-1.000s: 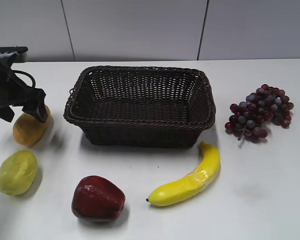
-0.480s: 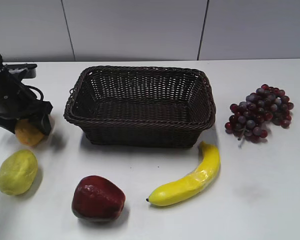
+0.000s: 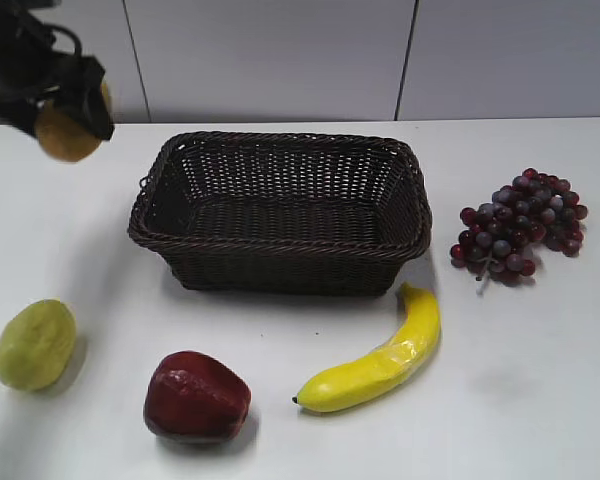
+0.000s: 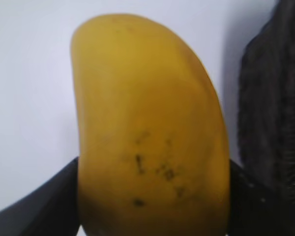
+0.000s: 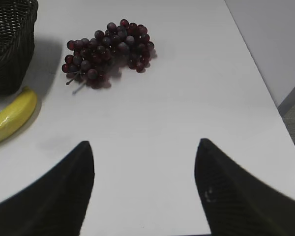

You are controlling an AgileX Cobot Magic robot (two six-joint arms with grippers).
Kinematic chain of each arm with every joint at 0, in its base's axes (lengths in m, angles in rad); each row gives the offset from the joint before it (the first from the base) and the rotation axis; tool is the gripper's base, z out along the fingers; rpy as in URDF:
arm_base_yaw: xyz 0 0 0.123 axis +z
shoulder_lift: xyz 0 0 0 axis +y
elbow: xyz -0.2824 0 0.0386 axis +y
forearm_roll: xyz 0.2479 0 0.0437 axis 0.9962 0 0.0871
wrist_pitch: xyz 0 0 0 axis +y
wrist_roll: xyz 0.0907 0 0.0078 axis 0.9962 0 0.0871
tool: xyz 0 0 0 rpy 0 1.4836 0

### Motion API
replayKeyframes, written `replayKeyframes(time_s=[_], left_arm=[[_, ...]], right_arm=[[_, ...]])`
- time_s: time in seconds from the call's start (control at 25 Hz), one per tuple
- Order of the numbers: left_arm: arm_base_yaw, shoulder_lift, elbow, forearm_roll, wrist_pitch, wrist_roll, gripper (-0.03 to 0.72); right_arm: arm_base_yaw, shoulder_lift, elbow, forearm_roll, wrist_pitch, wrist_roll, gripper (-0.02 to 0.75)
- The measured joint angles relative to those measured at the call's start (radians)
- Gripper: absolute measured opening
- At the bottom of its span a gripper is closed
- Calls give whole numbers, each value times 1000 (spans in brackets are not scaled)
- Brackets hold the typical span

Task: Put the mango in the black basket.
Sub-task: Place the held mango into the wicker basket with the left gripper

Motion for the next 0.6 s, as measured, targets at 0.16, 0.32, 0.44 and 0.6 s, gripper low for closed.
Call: replayKeyframes(time_s=[0.16, 0.32, 0.44, 0.6], left_arm=[[-92, -17, -103, -16, 0, 0, 570], [-218, -5, -114, -22, -51, 0, 570], [-295, 49, -114, -26, -106, 0, 570], [-359, 142, -114, -26, -153, 0, 570]], right_arm=[[0, 0, 0, 0, 0, 0, 498], [0, 0, 0, 0, 0, 0, 498], [0, 0, 0, 0, 0, 0, 498], [0, 0, 0, 0, 0, 0, 498]])
